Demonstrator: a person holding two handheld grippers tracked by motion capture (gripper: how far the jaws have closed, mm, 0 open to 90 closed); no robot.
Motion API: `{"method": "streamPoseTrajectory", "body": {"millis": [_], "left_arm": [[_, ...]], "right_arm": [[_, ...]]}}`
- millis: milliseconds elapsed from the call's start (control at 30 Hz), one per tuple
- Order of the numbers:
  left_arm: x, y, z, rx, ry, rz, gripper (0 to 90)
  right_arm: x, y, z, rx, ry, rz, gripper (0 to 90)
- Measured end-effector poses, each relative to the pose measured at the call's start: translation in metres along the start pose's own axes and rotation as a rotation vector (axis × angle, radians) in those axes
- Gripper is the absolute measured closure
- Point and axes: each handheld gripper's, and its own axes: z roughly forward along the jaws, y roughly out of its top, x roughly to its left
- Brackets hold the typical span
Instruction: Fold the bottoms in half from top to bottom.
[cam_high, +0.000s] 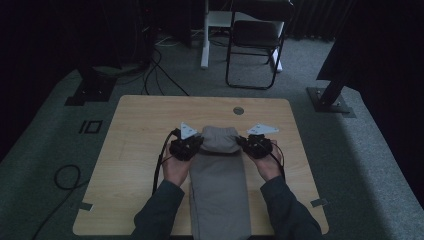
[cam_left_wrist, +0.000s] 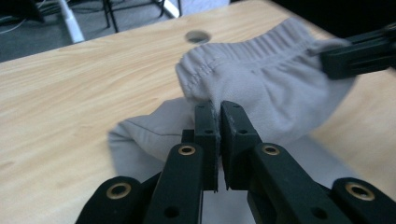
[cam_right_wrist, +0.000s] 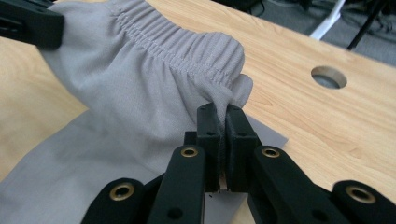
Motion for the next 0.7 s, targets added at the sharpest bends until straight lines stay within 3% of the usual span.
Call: {"method": "streamPoseTrajectory", "body": {"millis": [133, 300, 400, 500, 600, 700], "left_arm": [[-0.013, -0.017, -0.010, 0.006, -0.016, 0.011, 86.3], [-0.019, -0.047, -0.010, 0.047, -0.043, -0.021, 86.3], [-0.023, -0.069, -0.004, 0.103, -0.044, -0.023, 86.3], [-0.025, -0.090, 0.006, 0.167, -0.052, -0.043, 86.3], [-0.029, -0.107, 0.017, 0.223, -0.032, -0.020, 86.3], [-0.024, -0.109, 0.021, 0.203, -0.045, -0.039, 86.3]], "right_arm": [[0.007, -0.009, -0.011, 0.001, 0.012, -0.015, 86.8], [0.024, -0.043, -0.020, 0.026, 0.053, -0.003, 86.8], [0.035, -0.062, -0.016, 0.067, 0.070, 0.002, 86.8], [0.045, -0.080, -0.006, 0.138, 0.064, -0.027, 86.7], [0.048, -0.094, 0.003, 0.188, 0.068, 0.001, 86.7], [0.047, -0.097, 0.010, 0.211, 0.061, 0.002, 86.5]]}}
